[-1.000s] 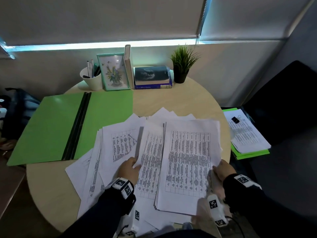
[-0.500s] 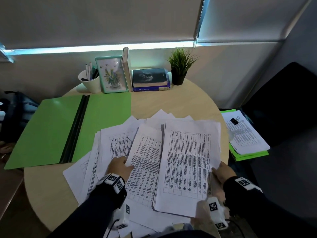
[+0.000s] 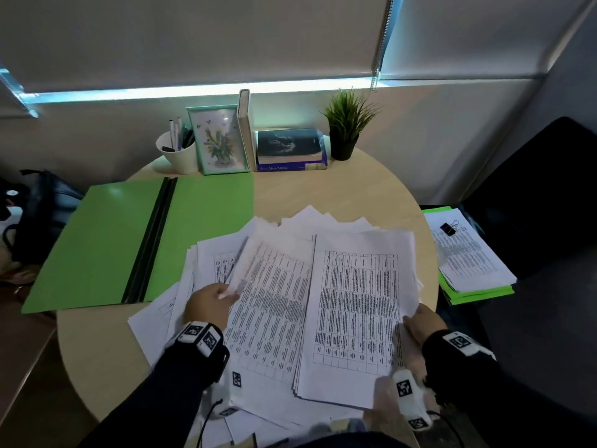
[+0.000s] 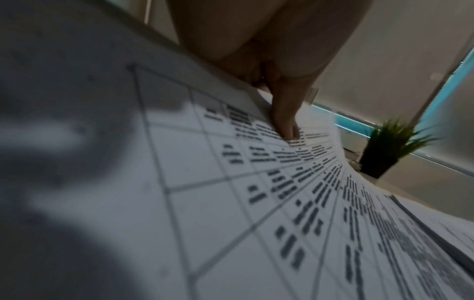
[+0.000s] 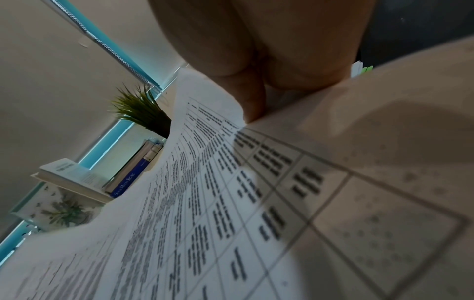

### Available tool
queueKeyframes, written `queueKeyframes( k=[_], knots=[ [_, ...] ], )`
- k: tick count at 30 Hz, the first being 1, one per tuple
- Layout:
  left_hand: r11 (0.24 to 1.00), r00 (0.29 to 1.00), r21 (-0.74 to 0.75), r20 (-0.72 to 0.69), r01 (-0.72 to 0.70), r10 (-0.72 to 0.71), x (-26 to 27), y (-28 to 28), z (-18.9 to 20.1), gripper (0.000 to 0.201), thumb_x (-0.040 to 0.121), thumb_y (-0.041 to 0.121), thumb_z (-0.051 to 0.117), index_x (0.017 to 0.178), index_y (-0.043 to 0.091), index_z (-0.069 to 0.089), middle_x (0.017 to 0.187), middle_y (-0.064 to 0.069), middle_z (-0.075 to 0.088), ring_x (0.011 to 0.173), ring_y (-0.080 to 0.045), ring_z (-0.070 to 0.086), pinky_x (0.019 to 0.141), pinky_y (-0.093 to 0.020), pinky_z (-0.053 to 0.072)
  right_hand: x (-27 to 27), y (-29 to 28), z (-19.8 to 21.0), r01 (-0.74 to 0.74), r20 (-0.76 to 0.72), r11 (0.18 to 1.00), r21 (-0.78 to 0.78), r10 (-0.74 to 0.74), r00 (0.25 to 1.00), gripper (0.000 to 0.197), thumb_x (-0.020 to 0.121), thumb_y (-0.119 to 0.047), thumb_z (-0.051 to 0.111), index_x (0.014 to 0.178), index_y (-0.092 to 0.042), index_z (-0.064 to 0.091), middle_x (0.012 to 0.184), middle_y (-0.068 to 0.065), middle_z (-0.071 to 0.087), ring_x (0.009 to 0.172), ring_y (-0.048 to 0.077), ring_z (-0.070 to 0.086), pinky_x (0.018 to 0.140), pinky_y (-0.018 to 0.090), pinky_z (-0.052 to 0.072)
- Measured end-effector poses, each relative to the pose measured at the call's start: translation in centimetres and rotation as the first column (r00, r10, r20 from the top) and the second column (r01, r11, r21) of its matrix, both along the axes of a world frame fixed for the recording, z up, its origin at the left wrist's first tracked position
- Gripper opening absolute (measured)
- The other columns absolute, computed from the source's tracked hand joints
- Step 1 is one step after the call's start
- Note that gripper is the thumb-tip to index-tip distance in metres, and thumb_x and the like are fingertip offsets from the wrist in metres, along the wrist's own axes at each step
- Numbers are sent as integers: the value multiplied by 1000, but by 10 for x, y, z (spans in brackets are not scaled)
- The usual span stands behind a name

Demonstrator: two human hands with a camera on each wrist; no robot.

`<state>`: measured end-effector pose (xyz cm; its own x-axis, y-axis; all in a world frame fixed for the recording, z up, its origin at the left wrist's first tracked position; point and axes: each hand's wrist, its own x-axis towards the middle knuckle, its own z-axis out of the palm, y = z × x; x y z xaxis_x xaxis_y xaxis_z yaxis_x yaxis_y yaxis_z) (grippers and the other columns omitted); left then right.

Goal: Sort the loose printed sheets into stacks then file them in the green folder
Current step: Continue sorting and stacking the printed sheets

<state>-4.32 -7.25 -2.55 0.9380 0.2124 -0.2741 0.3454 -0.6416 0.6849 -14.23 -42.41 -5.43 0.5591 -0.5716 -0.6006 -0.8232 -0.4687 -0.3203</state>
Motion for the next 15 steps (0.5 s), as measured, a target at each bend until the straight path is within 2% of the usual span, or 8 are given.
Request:
queueKeyframes(
  k=[3,5,7,9,11,13,15],
  knots=[
    [998,995,-20,-74,-63,62,6,18,2,54,79,13,73,128,13,49,128,-15,56,106,-31,57,93,-36,44,0,3,2,-15,-25,1000,3,15,1000,35,98,-11,39,129,3,43,135,21,48,125,30,48,98,28,39],
    [998,992,63,-121,-30,38,8,28,5,48,86,18,66,130,7,51,132,-15,55,113,-33,56,97,-37,43,1,6,7,-18,-33,1000,22,19,999,37,99,-12,36,133,1,41,138,18,45,127,28,46,101,27,38],
    [991,991,127,-125,-42,58,9,38,9,40,91,23,59,125,2,57,130,-19,57,107,-34,57,94,-38,43,3,5,6,-17,-24,1000,-9,16,1000,37,99,-13,34,132,3,41,138,19,44,128,28,46,101,27,37],
    [981,991,171,-85,-88,104,11,50,15,31,93,23,55,115,1,61,117,-24,62,91,-35,57,82,-38,45,2,6,7,5,-12,1000,13,-5,1000,37,99,-14,33,132,2,41,138,18,44,128,28,46,102,27,36],
    [972,992,199,-5,-124,128,15,60,25,25,95,22,52,103,1,63,103,-25,65,78,-33,54,73,-38,44,2,10,9,-63,-88,998,-16,61,994,38,99,-12,35,135,-1,42,139,16,44,128,27,46,103,28,37],
    [974,986,168,89,-155,141,18,67,40,25,94,23,54,105,3,62,100,-20,65,77,-30,53,70,-35,42,3,9,5,-54,-50,999,-11,53,997,39,95,-10,43,134,-2,44,136,19,49,125,32,48,100,32,40],
    [979,966,78,191,-191,173,21,69,59,25,92,24,57,108,6,62,100,-14,66,79,-27,56,70,-32,43,4,8,1,-113,-99,993,-45,108,989,37,97,-13,39,132,-1,45,135,19,48,125,31,48,100,31,39]
  ],
)
